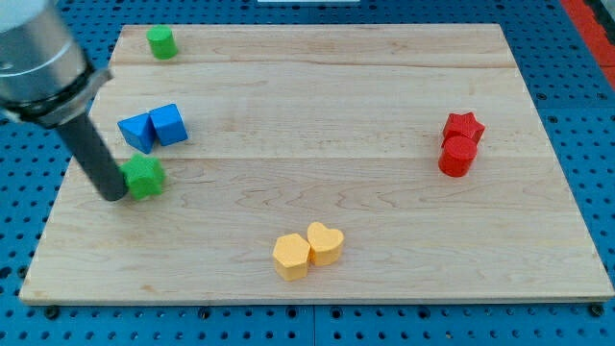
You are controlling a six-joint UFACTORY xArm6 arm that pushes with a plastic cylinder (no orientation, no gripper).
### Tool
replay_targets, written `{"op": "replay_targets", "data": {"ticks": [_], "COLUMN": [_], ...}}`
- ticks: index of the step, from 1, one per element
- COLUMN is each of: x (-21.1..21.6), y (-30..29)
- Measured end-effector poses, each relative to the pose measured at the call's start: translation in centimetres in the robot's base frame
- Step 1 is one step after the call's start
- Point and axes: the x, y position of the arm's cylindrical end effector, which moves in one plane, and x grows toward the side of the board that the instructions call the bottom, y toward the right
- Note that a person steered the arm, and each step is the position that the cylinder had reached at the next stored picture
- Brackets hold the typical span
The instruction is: Move the green star closer to green circle
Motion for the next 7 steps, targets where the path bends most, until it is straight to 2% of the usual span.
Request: {"op": "replay_targets", "data": {"ticks": [1, 2, 3, 5, 7], "x": [-0.3, 0.6, -2.1, -7.9, -15.5], "y": [3.2, 2.2, 3.7, 11.7, 10.0]}}
